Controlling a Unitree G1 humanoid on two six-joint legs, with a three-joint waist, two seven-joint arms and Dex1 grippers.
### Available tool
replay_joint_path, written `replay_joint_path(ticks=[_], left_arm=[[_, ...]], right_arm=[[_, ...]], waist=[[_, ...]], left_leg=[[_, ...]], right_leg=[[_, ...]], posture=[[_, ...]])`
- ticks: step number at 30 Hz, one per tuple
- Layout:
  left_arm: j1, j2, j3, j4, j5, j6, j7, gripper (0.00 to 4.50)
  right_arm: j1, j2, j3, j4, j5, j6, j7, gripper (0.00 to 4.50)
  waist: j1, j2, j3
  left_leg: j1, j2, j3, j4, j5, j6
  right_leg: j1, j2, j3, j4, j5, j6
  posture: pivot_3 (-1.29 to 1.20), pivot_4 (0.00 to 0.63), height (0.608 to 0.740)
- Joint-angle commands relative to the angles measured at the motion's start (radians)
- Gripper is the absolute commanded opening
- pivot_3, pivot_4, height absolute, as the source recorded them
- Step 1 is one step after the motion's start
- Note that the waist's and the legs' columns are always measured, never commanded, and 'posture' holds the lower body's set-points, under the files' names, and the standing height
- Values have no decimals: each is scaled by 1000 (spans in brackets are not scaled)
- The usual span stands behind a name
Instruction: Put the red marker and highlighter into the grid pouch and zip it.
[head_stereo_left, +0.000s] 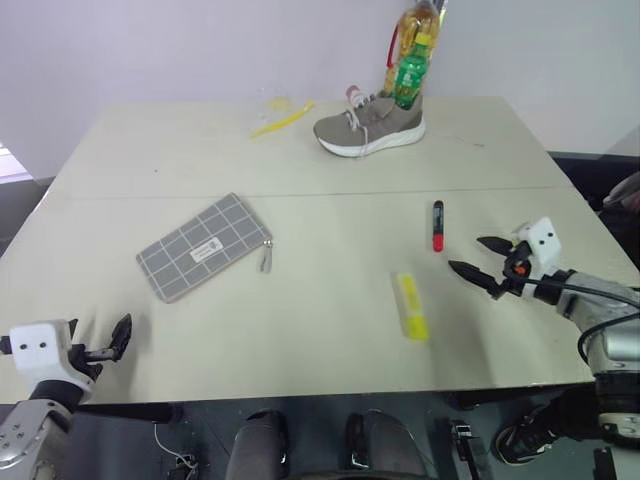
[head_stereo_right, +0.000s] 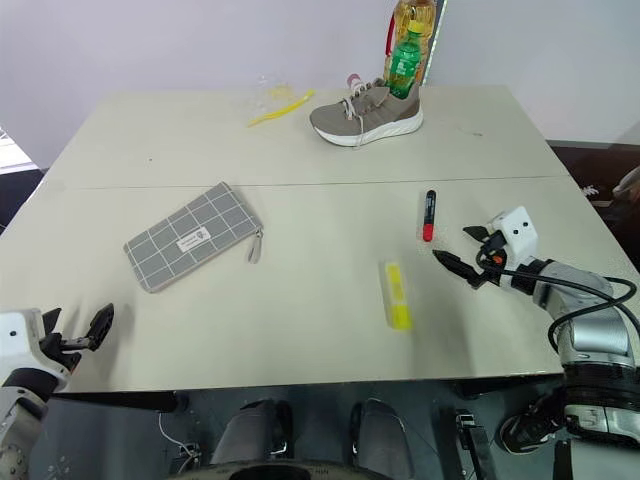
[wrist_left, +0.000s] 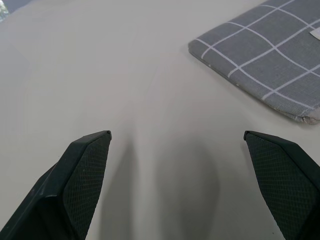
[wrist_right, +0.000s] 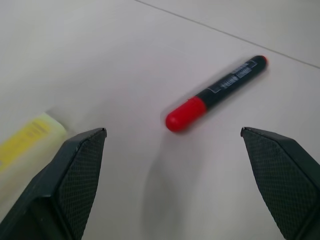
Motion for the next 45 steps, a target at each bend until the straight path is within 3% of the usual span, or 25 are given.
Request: replay_joint_path(ticks=[1,16,25,28,35,40,45], left_arm=[[4,2,33,-40,-7,-9,6,4500],[-14,-42,-15,-57,16,-49,16,4500],[-6,-69,-97,-39,146,-135,35,4500],[-16,-62,-101,-24,179,-161,38,4500],[-17,-21,-120,21,275,-230,31,4500],[-16,-11,-127,37,296,-259,22,4500],[-9,-12,-137,43,308,-278,12,4500]], right_arm=[[-19,-5,-18,-67,26,35,-17,4462],[-164,105,91,-200,63,130,-63,4462],[-285,439,330,-196,4,118,-176,4462],[-302,514,390,-137,-25,116,-200,3657],[-466,730,492,110,-155,131,-359,77],[-573,847,536,324,-267,67,-469,77],[-640,908,506,470,-284,-19,-481,77]], waist=[[1,0,0],[-3,0,0],[-3,-1,-1],[-2,-2,-1],[-12,-1,-1],[-11,0,0],[-7,-1,0]], left_leg=[[0,0,0,0,0,0],[-1,0,0,0,0,0],[-2,0,0,-1,0,0],[-2,0,0,0,0,0],[-2,1,1,0,0,0],[-2,1,2,0,0,0],[-2,0,1,1,0,0]], right_leg=[[0,0,0,0,0,0],[-1,1,0,0,0,0],[-4,1,0,2,1,-1],[-6,0,0,2,1,-1],[-7,1,0,6,2,-2],[-8,1,0,6,2,-2],[-10,0,0,5,2,-2]], posture=[[0,150,702],[0,150,702],[0,150,702],[0,150,702],[0,150,702],[0,150,702],[0,150,702]])
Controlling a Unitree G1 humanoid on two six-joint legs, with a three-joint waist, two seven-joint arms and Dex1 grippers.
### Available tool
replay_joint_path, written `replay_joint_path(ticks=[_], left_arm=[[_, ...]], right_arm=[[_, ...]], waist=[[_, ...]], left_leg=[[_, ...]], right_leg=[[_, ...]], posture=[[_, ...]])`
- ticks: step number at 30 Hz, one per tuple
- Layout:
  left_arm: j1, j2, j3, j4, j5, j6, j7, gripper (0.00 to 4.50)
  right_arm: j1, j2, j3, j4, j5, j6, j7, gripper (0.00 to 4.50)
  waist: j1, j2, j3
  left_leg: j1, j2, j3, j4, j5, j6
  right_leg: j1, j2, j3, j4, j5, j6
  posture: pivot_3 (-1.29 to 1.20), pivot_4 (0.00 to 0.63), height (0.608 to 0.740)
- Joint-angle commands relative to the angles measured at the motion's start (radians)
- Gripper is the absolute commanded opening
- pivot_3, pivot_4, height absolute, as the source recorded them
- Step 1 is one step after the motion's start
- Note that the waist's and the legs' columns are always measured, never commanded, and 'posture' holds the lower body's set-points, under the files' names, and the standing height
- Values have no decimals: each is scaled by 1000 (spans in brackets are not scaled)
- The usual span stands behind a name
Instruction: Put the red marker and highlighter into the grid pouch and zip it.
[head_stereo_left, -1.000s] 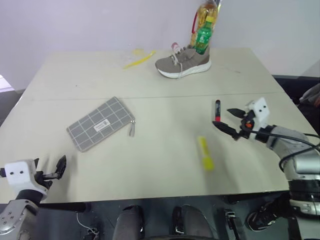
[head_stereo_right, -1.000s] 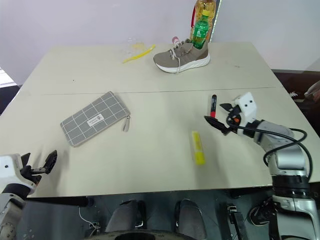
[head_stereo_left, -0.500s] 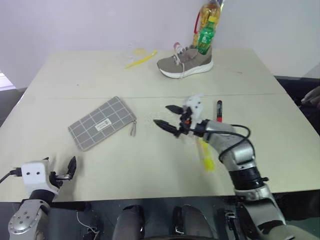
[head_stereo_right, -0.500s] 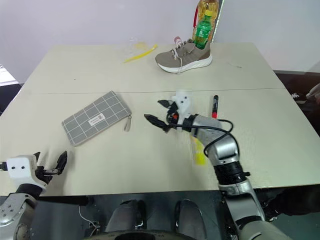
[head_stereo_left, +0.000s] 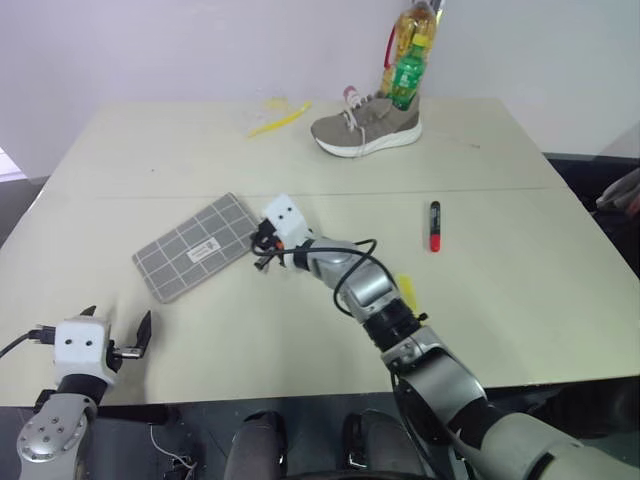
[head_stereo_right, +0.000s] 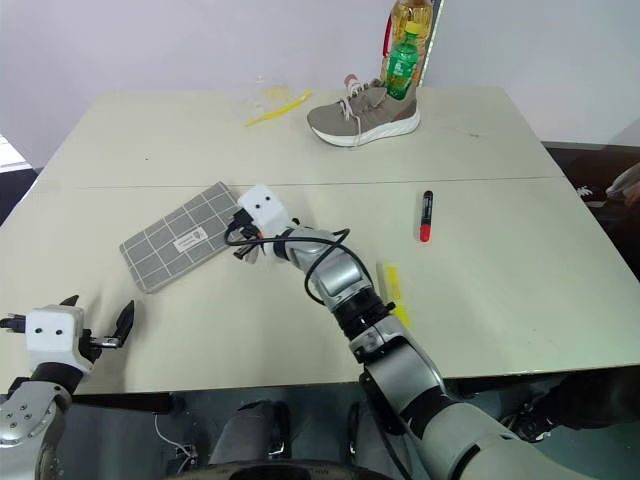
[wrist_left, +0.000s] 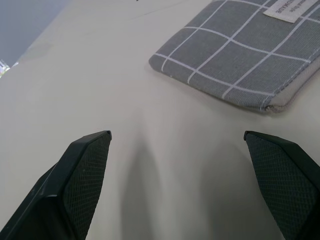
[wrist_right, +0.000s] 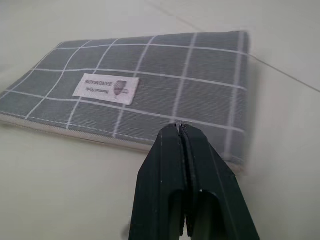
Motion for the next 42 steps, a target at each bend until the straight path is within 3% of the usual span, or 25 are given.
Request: replay_joint_path(ticks=[1,7,13,18,22,27,39,42], left_arm=[[10,9,-5,-7,16,-32,-7,4500],[15,7,-3,-1,22,-47,-8,4500],[29,33,2,4,55,-66,-18,4500],[44,134,35,56,130,-128,-34,4500],[20,312,0,200,265,-306,-69,4500],[-139,444,-132,422,323,-507,-130,4500],[-479,512,-373,826,421,-840,-180,4500],[-523,515,-403,898,413,-915,-188,3625]], right_arm=[[-83,48,-29,94,-22,-75,-37,77],[-180,128,-64,333,-41,-79,-115,77],[-196,153,-93,418,-26,-70,-102,77],[-198,152,-97,421,-23,-70,-102,77],[-208,158,-106,421,-15,-69,-100,77],[-210,170,-106,418,-14,-73,-92,77],[-219,171,-113,415,-14,-82,-95,77],[-213,168,-111,407,-16,-81,-95,0]], waist=[[-3,0,0],[-8,0,0],[-6,0,0],[-5,0,0],[-4,1,0],[0,1,-1],[2,4,-2],[-1,4,-2]], left_leg=[[0,0,0,0,0,0],[0,1,1,-1,0,0],[1,1,0,0,0,0],[1,1,0,0,0,0],[1,1,0,0,0,0],[1,1,0,-1,0,0],[4,0,3,-1,0,-1],[4,0,4,-1,0,-1]], right_leg=[[0,0,0,0,0,0],[0,0,0,2,0,0],[0,0,0,2,0,0],[0,0,0,2,0,0],[-1,0,0,3,0,0],[-2,0,0,3,0,0],[-1,-2,0,8,0,0],[-1,-3,0,9,0,0]], posture=[[0,150,702],[0,150,702],[0,150,702],[0,150,702],[0,150,702],[0,150,702],[0,150,702],[0,150,702]])
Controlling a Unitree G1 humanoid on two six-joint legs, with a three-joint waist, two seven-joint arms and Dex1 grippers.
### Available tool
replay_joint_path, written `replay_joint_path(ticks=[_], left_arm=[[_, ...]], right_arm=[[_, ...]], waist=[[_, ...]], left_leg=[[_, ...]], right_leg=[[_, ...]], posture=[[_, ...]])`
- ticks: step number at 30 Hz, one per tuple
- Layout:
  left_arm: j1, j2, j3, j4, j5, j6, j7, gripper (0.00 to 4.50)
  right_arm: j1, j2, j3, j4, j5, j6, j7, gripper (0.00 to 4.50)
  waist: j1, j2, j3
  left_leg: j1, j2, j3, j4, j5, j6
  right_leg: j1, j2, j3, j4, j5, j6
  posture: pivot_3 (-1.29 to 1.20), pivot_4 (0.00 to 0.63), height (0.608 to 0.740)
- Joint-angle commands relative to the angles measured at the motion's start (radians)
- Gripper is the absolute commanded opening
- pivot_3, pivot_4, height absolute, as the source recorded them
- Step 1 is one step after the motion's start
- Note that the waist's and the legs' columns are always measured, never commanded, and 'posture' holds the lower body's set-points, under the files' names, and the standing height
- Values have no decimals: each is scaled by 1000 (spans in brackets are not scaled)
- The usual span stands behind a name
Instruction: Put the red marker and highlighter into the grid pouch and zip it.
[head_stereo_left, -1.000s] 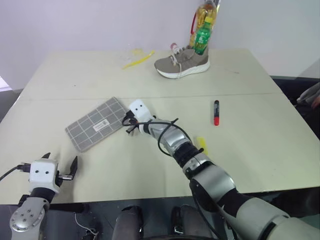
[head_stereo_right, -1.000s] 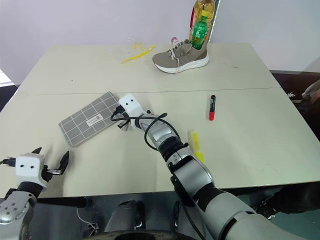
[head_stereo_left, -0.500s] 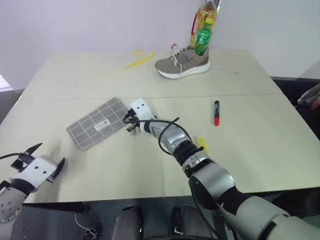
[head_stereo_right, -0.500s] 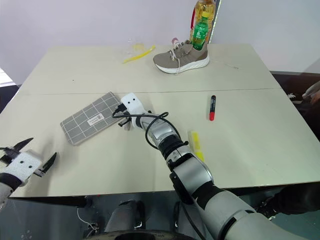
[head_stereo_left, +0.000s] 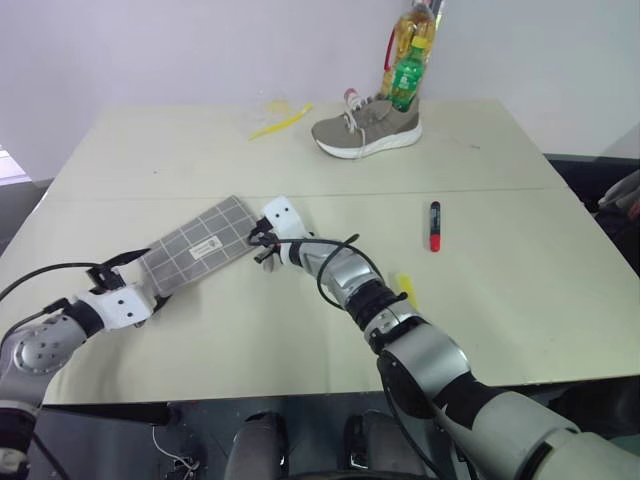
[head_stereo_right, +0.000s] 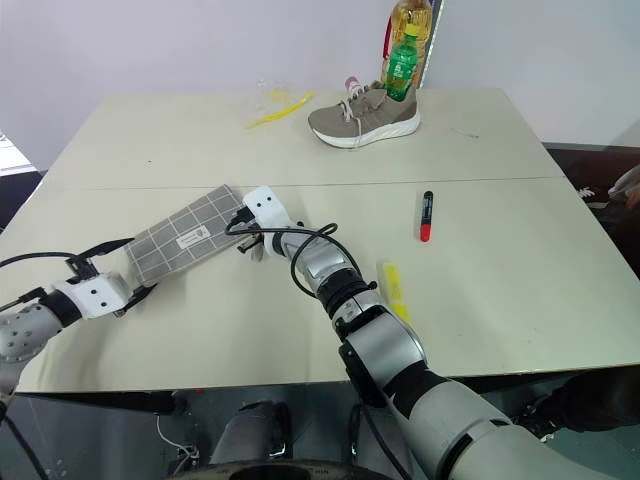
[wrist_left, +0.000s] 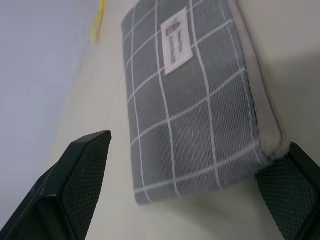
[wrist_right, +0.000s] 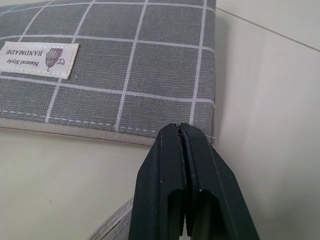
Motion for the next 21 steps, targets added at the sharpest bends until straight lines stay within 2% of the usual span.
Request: replay_joint_path(ticks=[1,6,7,12,17,18,19,21], left_arm=[[-22,0,-67,82,27,-86,-16,3113],[-67,6,-83,148,16,-156,2,392],[-73,6,-82,153,8,-163,1,41],[-55,-9,-67,106,-78,-134,-35,41],[56,-48,-45,-142,-233,83,-108,41],[102,-76,-35,-259,-286,184,-98,41],[142,-100,-28,-361,-321,270,-87,0],[216,-149,-24,-550,-350,427,-52,0]], right_arm=[[-31,113,-1,0,-1,10,0,0],[-28,111,-1,-12,1,9,4,0],[-29,111,-1,-13,1,8,5,0],[-23,102,-5,-37,7,-10,17,0],[-7,37,-21,-125,16,-72,53,0],[17,-10,-23,-202,26,-60,99,0],[41,-51,-28,-273,39,-36,141,517],[92,-140,-41,-420,56,20,207,1190]], waist=[[-2,0,0],[-2,0,0],[-2,0,0],[-3,0,0],[-9,1,0],[-10,1,0],[-10,1,0],[-6,0,0]], left_leg=[[0,0,0,0,0,0],[-1,0,1,0,0,0],[-1,0,1,0,0,0],[-1,0,1,0,0,0],[-3,0,1,0,0,0],[-4,0,1,0,0,0],[-4,0,1,0,0,0],[-5,0,1,-1,0,0]], right_leg=[[0,0,0,0,0,0],[0,0,0,2,0,0],[0,0,0,1,0,0],[0,0,0,2,0,0],[-1,-1,0,2,0,0],[-1,-1,0,2,0,0],[-1,0,0,2,0,0],[0,0,0,1,0,0]], posture=[[0,150,702],[0,150,702],[0,150,702],[0,150,702],[0,150,702],[0,150,702],[0,150,702],[0,150,702]])
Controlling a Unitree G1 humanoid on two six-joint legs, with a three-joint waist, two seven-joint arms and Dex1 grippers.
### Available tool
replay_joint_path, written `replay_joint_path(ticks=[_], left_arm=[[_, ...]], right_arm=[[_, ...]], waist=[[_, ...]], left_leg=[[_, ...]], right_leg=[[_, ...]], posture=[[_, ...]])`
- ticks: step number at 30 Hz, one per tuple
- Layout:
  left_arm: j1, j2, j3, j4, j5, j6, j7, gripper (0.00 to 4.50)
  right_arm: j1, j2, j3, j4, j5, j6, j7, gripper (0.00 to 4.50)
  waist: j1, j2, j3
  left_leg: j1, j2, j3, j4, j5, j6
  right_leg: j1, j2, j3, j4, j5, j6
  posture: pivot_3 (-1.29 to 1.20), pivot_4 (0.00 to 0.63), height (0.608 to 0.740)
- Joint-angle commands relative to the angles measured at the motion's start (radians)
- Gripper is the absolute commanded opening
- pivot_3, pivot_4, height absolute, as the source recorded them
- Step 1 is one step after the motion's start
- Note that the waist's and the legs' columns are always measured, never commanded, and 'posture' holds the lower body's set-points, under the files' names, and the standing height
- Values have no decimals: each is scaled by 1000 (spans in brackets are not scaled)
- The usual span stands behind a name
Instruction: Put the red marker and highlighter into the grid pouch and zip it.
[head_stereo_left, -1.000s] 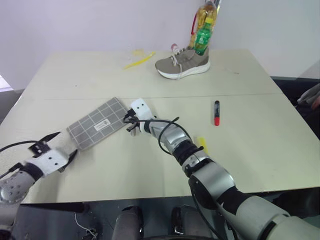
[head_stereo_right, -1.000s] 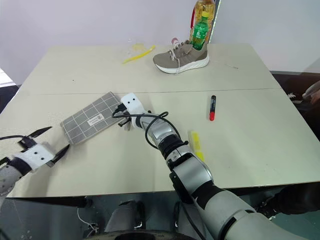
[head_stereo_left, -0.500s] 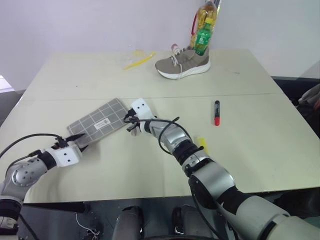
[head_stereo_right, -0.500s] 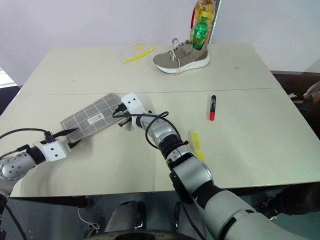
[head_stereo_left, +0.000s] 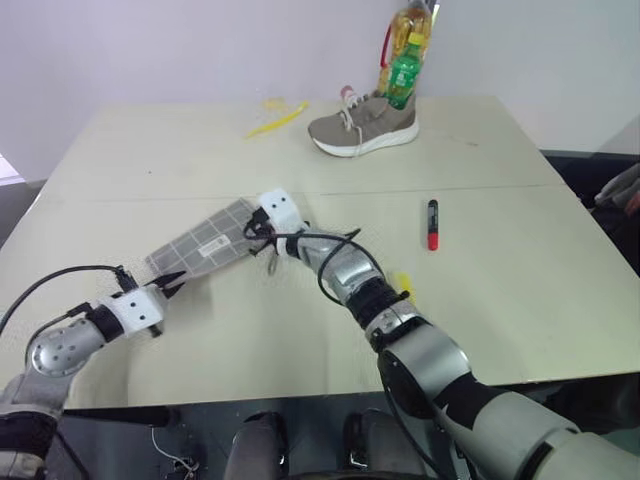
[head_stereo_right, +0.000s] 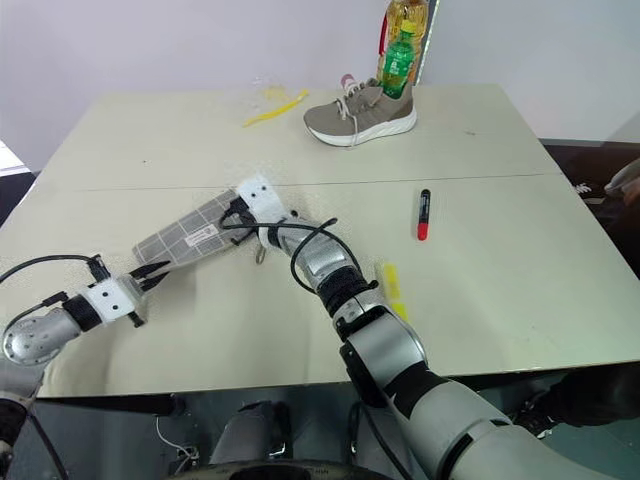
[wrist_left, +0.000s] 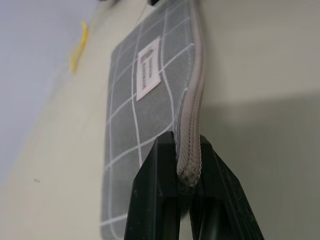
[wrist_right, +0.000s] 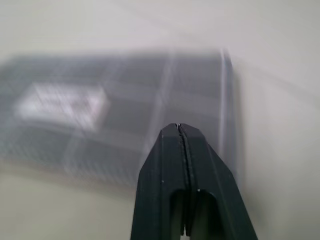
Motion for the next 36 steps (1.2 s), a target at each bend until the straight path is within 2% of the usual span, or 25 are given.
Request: replay_joint_path(ticks=[1,6,7,12,23,26,27,33,34,36], left_arm=[[90,-62,18,-293,-70,244,50,0],[141,-163,2,-500,-38,463,119,0],[143,-181,-3,-522,-34,494,130,0],[133,-259,-21,-607,-15,591,166,0],[103,-284,-25,-651,-17,617,130,0],[103,-288,-26,-654,-14,618,127,0],[102,-291,-28,-657,-13,619,127,0],[95,-305,-42,-655,1,622,129,0],[94,-307,-44,-653,4,622,129,0],[87,-314,-53,-650,10,629,131,0]], right_arm=[[59,-123,-40,-240,41,80,98,1709],[147,-272,-55,-456,81,259,173,4256],[160,-294,-62,-485,88,295,179,4453],[213,-352,-96,-562,132,477,170,4453],[188,-252,-159,-496,169,497,66,4453],[183,-250,-163,-482,170,489,58,3711],[183,-252,-155,-490,168,487,62,3333],[187,-266,-122,-521,151,470,77,333],[187,-271,-112,-526,146,466,81,28],[191,-293,-65,-548,124,454,106,28]], waist=[[6,-1,0],[3,-2,0],[1,-2,0],[1,-2,0],[8,-2,0],[7,-2,0],[7,-2,0],[7,-2,0],[7,-2,0],[7,-2,0]], left_leg=[[0,0,0,0,0,0],[0,-1,-2,1,0,0],[1,0,-2,1,0,0],[2,2,-2,-1,0,0],[1,1,-1,0,0,0],[1,1,-1,0,0,0],[1,1,-1,0,0,0],[1,1,-1,0,0,0],[1,1,-1,0,0,0],[1,1,-1,0,0,0]], right_leg=[[0,0,0,0,0,0],[1,0,0,-2,0,0],[1,1,0,-2,0,0],[0,3,0,-1,-1,-1],[0,2,0,-2,-1,-1],[0,2,0,-2,-1,-1],[0,2,0,-2,-1,-1],[0,2,0,-2,-1,-1],[0,2,0,-2,-1,-1],[0,2,0,-2,-1,-1]], posture=[[0,150,702],[0,150,702],[0,150,702],[0,150,702],[0,150,702],[0,150,702],[0,150,702],[0,150,702],[0,150,702],[0,150,702]])
